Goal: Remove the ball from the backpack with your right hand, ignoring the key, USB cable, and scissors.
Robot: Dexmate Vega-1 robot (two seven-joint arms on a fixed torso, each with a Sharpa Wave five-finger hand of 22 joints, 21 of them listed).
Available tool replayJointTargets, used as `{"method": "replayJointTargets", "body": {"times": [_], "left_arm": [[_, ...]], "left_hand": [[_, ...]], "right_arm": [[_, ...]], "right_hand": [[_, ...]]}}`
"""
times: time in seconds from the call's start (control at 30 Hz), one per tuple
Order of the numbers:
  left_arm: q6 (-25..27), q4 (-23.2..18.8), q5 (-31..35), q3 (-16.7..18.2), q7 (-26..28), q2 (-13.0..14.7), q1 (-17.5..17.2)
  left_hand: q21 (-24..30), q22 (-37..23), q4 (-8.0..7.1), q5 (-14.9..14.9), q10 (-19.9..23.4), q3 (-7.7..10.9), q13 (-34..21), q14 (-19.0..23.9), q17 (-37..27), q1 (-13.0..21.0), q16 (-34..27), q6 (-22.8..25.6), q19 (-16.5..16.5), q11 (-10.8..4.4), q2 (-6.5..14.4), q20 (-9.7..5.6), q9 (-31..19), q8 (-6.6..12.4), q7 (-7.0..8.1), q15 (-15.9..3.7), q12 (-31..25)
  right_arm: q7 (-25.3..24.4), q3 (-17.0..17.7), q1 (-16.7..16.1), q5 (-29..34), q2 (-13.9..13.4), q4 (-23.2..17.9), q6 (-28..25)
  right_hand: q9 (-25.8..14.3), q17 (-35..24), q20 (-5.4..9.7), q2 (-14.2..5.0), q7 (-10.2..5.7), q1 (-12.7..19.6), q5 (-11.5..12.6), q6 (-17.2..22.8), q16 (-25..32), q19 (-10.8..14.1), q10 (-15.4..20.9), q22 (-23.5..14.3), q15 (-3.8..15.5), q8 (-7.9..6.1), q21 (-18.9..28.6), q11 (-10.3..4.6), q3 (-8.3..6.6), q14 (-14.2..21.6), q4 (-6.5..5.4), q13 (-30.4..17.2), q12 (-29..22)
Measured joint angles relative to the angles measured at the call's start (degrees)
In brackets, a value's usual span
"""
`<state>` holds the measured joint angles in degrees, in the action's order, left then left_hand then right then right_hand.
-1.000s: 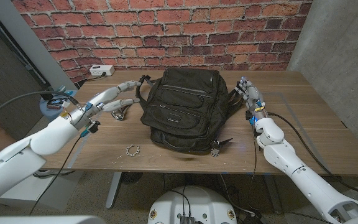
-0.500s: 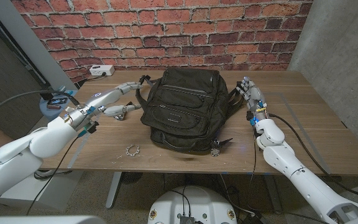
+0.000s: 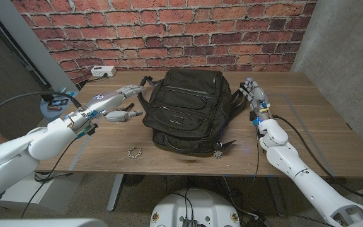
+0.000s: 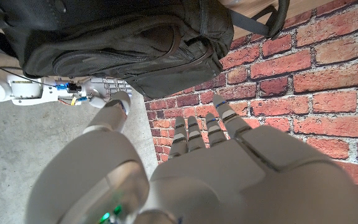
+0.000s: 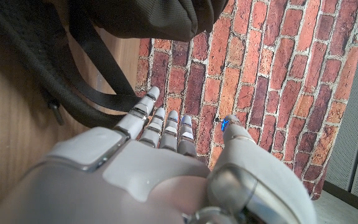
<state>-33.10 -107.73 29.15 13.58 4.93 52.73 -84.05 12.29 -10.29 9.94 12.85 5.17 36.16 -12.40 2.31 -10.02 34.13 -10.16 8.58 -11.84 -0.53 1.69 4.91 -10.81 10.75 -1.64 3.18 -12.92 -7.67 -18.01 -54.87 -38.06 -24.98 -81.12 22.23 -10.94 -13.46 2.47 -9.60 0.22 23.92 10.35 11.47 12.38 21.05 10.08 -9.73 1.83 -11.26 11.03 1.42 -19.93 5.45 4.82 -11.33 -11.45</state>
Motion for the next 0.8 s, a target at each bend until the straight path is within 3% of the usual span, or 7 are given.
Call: {"method": "replayJointTargets", "body": {"times": [0.33,0.8], "left_arm": [[-0.6,-0.6,3.9,0.8,0.5,0.2,-0.1],[-0.8,-5.0,12.1,4.3,3.9,-2.2,-3.4]], "left_hand": [[-0.4,0.0,0.03,-0.4,-0.7,-0.36,-0.3,-0.9,0.0,0.2,0.0,-0.3,0.5,0.13,-0.2,0.11,0.0,0.0,-0.3,0.09,0.2],[-0.4,0.0,0.17,-0.4,-0.4,-0.78,-0.5,-0.9,0.0,1.7,0.0,0.0,0.6,-0.2,-1.7,-0.42,0.0,0.32,-0.62,0.09,-0.1]], "right_arm": [[-0.6,0.4,-0.9,-0.6,0.1,-0.9,-0.1],[-1.5,1.3,-2.7,-1.6,0.5,-2.4,0.5]], "right_hand": [[0.0,0.0,0.0,-0.23,0.0,0.2,0.0,0.0,0.2,0.0,0.3,0.0,-0.31,0.0,0.0,0.3,-0.18,0.3,0.18,0.0,0.0],[0.0,0.2,0.0,0.01,0.21,0.5,0.0,0.2,0.2,0.0,0.3,0.0,-0.31,0.0,0.0,0.3,-0.4,0.3,0.4,-0.3,-0.1]]}}
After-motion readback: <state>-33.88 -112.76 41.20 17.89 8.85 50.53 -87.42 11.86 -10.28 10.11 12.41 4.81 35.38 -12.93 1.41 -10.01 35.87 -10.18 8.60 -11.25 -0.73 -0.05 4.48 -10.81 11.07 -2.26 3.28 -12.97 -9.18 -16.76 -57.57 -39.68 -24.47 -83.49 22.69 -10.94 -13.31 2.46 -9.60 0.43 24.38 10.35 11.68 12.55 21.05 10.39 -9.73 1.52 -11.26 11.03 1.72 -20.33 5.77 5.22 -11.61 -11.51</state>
